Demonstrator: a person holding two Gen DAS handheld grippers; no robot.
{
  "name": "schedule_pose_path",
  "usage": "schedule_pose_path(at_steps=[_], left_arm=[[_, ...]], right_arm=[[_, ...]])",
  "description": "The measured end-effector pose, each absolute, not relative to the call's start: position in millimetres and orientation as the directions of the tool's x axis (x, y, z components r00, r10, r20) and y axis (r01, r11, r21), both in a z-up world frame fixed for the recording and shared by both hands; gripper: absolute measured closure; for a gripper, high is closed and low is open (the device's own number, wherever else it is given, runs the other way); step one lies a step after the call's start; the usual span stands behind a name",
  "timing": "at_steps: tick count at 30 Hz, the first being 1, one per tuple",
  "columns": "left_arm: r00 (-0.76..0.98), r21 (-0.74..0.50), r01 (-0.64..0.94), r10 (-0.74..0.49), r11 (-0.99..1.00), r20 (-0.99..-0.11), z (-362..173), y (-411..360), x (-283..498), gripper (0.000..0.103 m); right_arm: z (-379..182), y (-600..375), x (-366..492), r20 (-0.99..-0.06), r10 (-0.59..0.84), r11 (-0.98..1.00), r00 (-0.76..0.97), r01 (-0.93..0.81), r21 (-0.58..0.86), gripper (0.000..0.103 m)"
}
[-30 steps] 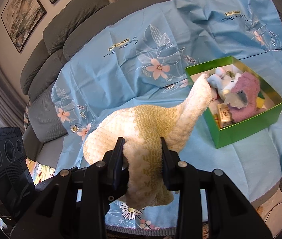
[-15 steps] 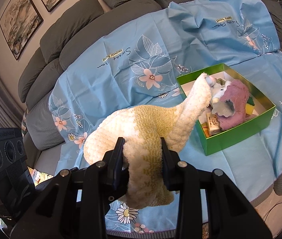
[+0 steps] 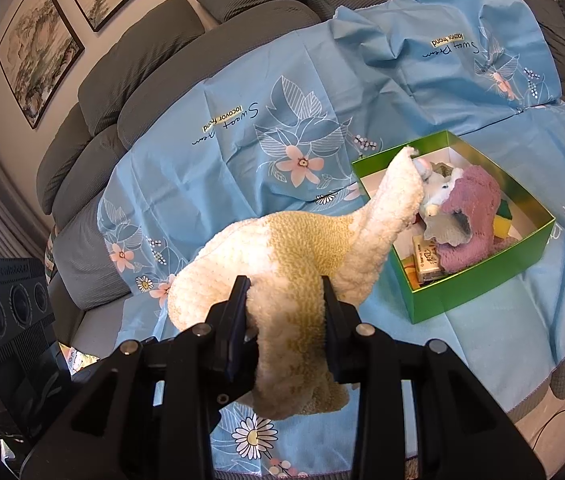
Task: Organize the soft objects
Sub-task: 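Carry the cream-and-yellow cloth with the right tool over the green box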
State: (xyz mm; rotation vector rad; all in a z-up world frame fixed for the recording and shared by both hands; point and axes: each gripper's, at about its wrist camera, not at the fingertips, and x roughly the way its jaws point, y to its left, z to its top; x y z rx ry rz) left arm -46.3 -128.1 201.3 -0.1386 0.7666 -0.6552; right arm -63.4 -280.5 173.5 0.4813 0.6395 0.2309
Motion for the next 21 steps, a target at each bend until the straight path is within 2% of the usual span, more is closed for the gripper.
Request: schedule_pose_path(at_steps=[21], left_arm=[[0.518, -0.335, 0.533, -0.613, 0.777, -0.596, 207.4, -144.0, -17.6, 0.066]], right_arm=[[179.7, -298.1, -42.5, -0.501, 0.327, 0.860, 0.801, -0.033, 0.509, 0.069]])
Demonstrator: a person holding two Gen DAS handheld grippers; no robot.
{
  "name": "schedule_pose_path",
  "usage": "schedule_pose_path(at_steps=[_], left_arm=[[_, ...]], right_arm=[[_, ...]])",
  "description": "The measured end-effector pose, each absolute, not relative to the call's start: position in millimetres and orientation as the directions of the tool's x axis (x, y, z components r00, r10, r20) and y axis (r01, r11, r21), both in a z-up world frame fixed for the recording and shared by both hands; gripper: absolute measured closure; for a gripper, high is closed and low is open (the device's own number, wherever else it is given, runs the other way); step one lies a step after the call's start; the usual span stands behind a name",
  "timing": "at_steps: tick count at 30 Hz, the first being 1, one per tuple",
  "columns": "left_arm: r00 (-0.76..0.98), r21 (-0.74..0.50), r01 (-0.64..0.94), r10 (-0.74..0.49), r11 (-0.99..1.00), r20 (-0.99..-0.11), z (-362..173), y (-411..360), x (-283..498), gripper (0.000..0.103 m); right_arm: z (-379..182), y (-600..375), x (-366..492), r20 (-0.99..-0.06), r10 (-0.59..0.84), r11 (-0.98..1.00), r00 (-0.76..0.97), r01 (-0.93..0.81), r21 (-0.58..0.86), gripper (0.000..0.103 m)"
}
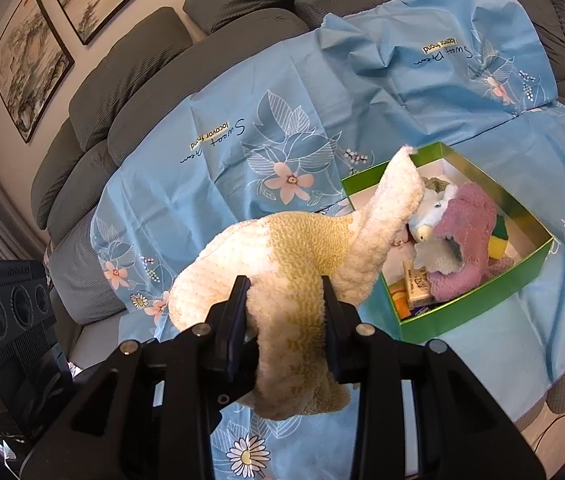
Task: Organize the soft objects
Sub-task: 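Carry the cream-and-yellow cloth with the right tool over the green box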
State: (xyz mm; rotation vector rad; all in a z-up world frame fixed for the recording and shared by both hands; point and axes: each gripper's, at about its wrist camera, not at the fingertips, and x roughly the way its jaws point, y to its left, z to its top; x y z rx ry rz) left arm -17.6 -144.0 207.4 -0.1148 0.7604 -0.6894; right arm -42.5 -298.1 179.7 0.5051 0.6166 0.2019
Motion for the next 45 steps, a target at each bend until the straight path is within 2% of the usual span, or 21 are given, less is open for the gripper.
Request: schedule_pose_path(at_steps=[25, 45], left_arm=[[0.465, -0.353, 0.590, -0.663, 0.726, -0.586, 208.9, -195.0, 74.6, 0.066], [0.368, -0.483, 0.545, -0.714, 0.685, -0.596, 148.9, -240.6, 174.5, 0.066]], right_arm=[[186.0, -356.9, 36.9, -0.506, 0.273, 0.860, 0.818, 0.028, 0.509, 0.069], [143.9, -411.0, 132.8, -0.588, 0.216, 0.861, 0.779, 0.132, 0.491, 0.069]])
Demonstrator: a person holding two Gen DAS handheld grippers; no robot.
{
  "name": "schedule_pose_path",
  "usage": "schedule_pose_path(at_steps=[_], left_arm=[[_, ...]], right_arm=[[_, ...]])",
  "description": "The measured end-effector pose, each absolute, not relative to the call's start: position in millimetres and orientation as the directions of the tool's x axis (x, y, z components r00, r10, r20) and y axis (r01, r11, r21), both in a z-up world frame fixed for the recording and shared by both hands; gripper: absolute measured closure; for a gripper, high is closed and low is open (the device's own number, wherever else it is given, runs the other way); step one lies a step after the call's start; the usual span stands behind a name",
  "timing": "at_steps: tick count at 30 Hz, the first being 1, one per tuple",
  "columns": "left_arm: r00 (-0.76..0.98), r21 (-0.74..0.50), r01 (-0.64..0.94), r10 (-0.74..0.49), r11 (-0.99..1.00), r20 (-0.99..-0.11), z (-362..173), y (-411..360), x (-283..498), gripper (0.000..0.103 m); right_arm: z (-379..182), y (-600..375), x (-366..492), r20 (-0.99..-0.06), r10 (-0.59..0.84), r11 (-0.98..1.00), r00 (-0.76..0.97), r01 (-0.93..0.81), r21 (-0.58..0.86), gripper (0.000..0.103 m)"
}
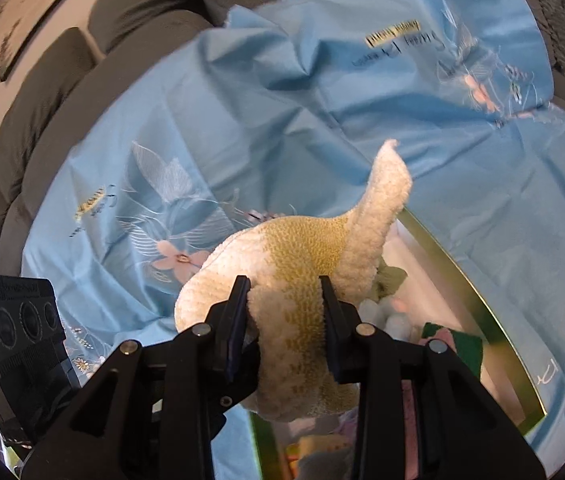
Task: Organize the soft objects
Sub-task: 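Carry the cream-and-yellow cloth with the right tool over the green box, then lower the cream-and-yellow cloth into the box and open the right tool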
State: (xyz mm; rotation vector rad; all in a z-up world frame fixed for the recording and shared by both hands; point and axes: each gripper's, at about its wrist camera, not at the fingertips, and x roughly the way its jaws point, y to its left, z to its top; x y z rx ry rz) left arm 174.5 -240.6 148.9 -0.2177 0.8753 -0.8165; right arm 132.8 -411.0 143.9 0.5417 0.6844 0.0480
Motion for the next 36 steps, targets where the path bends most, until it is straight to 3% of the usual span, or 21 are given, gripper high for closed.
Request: schedule_pose_path(at_steps=[20, 25, 27, 30, 32, 36], left_arm=[[0.299, -0.510, 0.479, -0.679, 0.715, -0.671, 103.9, -252.9, 187.3, 0.066], [0.302, -0.512, 0.467, -0.674, 0.721, -0.675, 104.0, -253.3, 188.0, 0.058], [0.306, -0.505, 0.457, -0.663, 0.732, -0.683, 105.9, -252.6, 187.4, 0.046], [0.322, -0.500, 0.450, -0.657, 0.740, -0.682, 111.9, -248.9, 184.9, 0.033], [0.339, -0.484, 0.452, -0.646, 0.749, -0.683, 118.0, -247.8, 182.7, 0.030], [0.355, -0.458, 0.463, -0.632, 0.759, -0.689, 132.1, -246.2, 174.6, 0.023]], right_arm=[[88.5, -432.4, 156.7, -0.664, 0.227, 0.806, 0.712, 0.246, 0.539, 0.068], [86.9, -435.7, 154.6, -0.659, 0.223, 0.798, 0.718, 0.254, 0.547, 0.066], [88.3, -437.1, 151.8, -0.656, 0.220, 0.793, 0.722, 0.259, 0.551, 0.064], [93.4, -440.3, 144.6, -0.643, 0.216, 0.789, 0.735, 0.257, 0.558, 0.048], [99.3, -442.3, 138.5, -0.643, 0.193, 0.798, 0.741, 0.262, 0.542, 0.023], [110.8, -446.6, 124.7, -0.634, 0.148, 0.808, 0.759, 0.277, 0.520, 0.022]])
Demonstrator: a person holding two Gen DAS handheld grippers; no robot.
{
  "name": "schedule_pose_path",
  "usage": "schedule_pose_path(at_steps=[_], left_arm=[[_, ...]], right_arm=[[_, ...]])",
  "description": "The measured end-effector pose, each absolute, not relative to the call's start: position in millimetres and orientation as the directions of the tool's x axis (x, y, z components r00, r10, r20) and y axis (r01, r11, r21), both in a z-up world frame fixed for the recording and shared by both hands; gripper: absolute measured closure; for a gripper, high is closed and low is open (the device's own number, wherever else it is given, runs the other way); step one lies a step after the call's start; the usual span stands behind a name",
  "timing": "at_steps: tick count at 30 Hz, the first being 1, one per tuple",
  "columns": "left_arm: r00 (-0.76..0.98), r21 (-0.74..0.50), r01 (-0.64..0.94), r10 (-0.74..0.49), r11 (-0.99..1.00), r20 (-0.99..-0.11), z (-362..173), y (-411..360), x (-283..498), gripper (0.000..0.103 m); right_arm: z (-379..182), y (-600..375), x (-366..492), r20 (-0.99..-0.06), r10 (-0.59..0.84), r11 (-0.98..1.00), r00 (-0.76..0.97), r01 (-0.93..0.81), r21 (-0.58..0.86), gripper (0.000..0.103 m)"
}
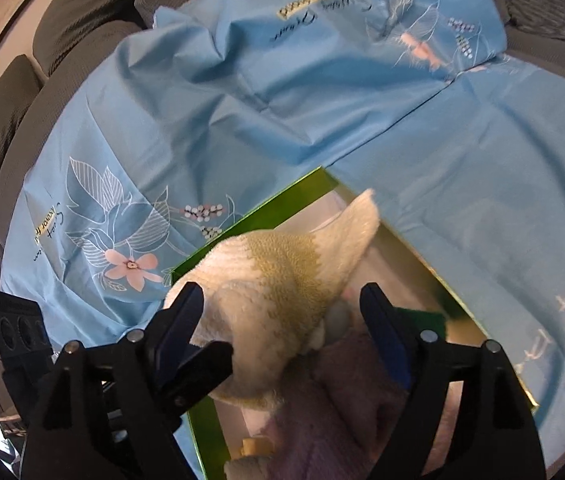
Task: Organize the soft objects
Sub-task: 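Lower the cream-and-yellow cloth into the box and open the right tool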
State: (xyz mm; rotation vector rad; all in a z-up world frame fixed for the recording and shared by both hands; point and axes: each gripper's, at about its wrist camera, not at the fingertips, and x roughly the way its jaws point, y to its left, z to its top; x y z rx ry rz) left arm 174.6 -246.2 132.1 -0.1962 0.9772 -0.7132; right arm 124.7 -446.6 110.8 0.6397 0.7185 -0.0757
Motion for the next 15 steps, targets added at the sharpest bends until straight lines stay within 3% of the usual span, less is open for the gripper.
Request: schedule_pose_path(at_steps=[3, 6, 15], left_arm=[[0.410, -0.413, 0.465, -0.603, 0.783, -0.684, 146.8, -243.0, 164.4, 0.010], [0.424, -0.397, 0.478, -0.602, 0.783, -0.677, 158.3, -238.7, 154.7, 0.004], [0.480, -0.338, 0.488, -0.571, 0.805, -0.666, 190.4, -230.4, 127.8, 0.003]], right_arm=[[121.2, -449.0, 111.3, -0.599, 0.147, 0.795, 0.787, 0.266, 0.545, 0.015], [134.0, -446.5, 97.7, -0.580, 0.119, 0.809, 0.806, 0.260, 0.527, 0.002], [157.2, -455.5, 56.8, -0.579, 0.008, 0.807, 0.816, 0.336, 0.485, 0.001]])
